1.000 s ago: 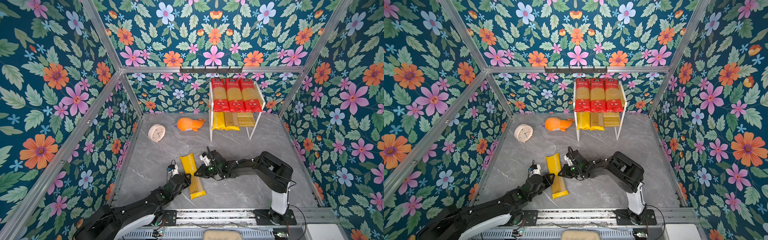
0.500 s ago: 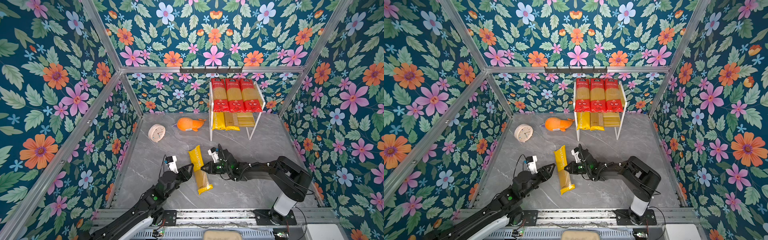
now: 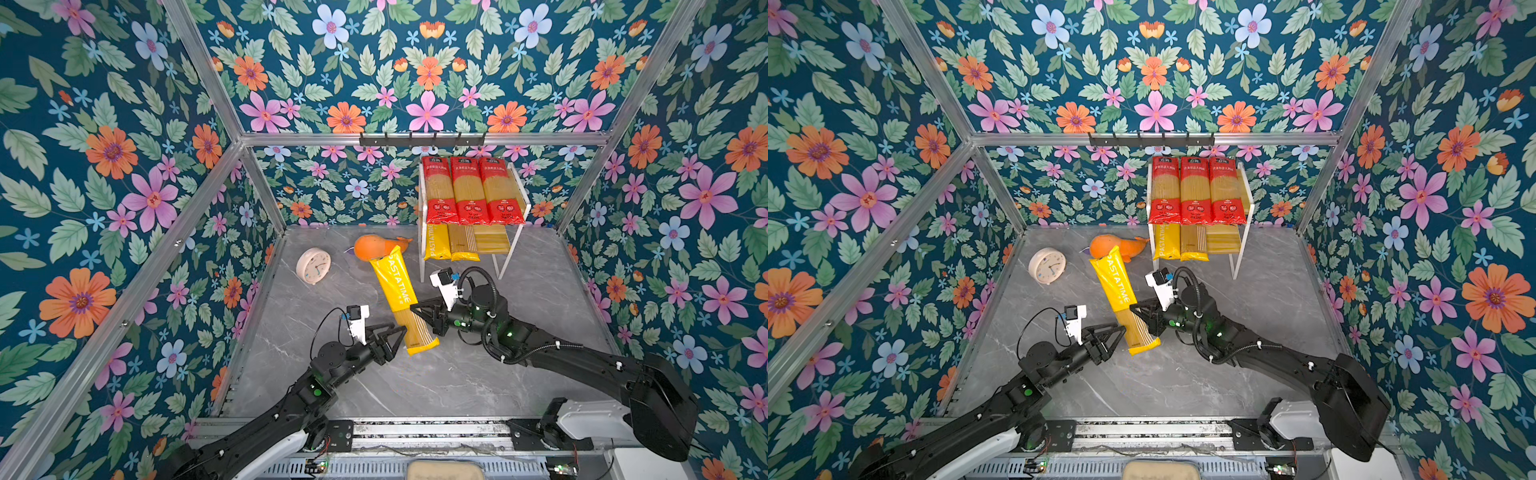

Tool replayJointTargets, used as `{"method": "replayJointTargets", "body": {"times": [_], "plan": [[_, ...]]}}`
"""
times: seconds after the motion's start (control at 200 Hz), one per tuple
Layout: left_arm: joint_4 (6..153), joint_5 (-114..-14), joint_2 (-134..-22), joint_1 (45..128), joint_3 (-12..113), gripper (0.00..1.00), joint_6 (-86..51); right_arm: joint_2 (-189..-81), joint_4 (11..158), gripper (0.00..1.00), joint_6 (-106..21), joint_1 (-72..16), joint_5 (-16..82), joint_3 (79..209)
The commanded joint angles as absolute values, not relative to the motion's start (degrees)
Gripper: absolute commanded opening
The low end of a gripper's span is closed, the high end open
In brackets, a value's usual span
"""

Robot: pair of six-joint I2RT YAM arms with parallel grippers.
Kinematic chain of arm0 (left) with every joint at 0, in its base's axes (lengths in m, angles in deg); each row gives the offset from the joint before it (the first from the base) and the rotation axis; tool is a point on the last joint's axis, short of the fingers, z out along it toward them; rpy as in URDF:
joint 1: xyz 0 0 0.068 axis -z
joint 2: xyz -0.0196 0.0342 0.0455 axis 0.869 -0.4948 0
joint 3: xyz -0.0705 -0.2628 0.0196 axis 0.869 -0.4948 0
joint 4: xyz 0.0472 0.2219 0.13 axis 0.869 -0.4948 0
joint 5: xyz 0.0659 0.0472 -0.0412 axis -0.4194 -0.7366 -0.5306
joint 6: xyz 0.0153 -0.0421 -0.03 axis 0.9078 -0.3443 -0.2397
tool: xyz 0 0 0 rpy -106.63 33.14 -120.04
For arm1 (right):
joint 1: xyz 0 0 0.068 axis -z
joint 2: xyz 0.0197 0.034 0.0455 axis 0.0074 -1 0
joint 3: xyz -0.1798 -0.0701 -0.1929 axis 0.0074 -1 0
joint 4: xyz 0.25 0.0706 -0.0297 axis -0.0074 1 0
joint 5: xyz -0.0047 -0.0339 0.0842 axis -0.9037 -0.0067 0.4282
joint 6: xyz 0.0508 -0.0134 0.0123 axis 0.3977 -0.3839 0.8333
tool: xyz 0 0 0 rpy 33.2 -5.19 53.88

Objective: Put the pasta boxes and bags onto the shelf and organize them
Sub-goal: 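Lift the yellow bag upright with the right gripper while the left gripper steadies it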

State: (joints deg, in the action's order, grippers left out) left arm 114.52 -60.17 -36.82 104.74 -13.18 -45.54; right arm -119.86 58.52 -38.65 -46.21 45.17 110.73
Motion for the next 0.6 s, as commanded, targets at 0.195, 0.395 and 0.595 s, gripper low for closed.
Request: {"method": "replayJointTargets", "body": {"times": [0.195, 0.395, 0.595], "plan": [[135.8, -48.5, -48.7, 104.7, -9.5, 0.67, -42.3, -115.6, 48.6, 0.0, -42.8, -44.8, 56.6, 111.3], [138.3, -47.0, -48.6, 104.7, -8.7, 0.55, -40.8, -115.8, 42.3, 0.0, -37.2, -42.4, 60.1, 109.9], [136.0, -46.3, -50.0, 104.7, -6.2, 0.3, -39.6, -116.3, 41.2, 0.07, -33.4, -42.0, 60.7, 109.8]]}}
